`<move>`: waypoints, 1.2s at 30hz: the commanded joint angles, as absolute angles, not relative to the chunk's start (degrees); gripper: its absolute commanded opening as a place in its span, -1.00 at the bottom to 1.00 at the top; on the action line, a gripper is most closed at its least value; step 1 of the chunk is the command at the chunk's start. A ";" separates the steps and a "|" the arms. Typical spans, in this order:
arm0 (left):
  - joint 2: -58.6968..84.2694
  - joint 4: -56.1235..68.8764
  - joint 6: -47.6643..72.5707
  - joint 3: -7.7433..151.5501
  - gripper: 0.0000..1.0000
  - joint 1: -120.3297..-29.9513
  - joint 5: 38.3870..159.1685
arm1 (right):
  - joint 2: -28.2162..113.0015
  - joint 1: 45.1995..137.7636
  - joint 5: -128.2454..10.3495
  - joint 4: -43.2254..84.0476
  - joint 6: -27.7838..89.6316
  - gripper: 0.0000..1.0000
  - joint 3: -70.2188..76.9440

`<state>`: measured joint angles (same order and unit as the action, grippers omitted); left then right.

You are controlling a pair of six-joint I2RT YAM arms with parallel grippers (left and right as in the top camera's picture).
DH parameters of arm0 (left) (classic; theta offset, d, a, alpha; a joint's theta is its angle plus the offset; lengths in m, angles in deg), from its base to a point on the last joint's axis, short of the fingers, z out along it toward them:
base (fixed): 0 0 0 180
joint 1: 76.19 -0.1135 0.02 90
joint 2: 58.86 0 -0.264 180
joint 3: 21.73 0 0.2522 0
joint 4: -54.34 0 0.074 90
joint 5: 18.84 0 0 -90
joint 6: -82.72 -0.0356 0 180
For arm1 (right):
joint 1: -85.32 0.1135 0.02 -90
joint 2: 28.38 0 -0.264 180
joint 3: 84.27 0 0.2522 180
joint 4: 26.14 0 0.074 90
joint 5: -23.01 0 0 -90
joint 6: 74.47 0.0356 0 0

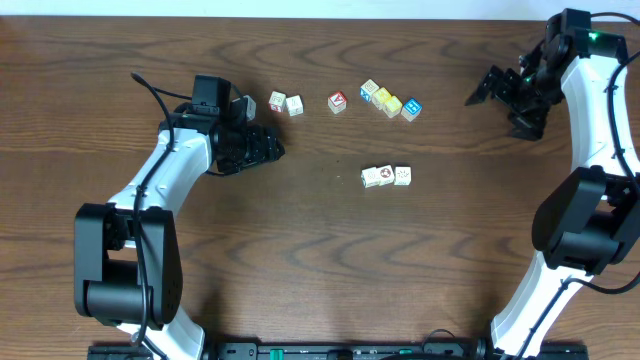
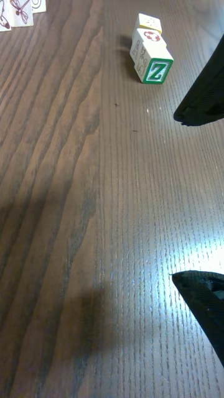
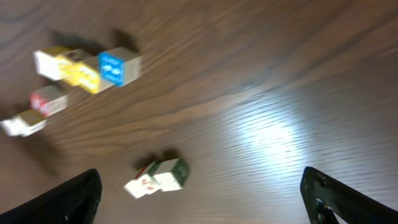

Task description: Lift 3 blocks

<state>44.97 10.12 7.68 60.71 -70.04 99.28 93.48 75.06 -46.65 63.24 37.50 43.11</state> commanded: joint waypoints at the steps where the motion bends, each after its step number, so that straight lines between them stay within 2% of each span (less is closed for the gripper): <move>1: 44.84 9.95 7.13 61.63 0.50 -70.06 98.93 | 92.28 76.67 -42.61 63.24 37.48 0.99 43.79; 15: 44.84 9.95 7.15 61.63 0.50 -70.06 98.95 | 92.28 87.27 -46.76 59.04 36.45 0.98 43.26; 29: 44.84 9.64 7.15 61.63 0.50 -70.06 98.95 | 92.72 100.39 -64.18 55.24 36.52 0.94 37.51; 31: 44.84 9.23 7.15 61.63 0.50 -70.06 98.95 | 92.72 100.93 -63.88 53.93 37.44 0.74 35.33; 36: 44.84 9.08 7.15 61.63 0.51 -70.06 98.95 | 92.72 100.17 -59.83 49.21 38.44 -0.28 28.86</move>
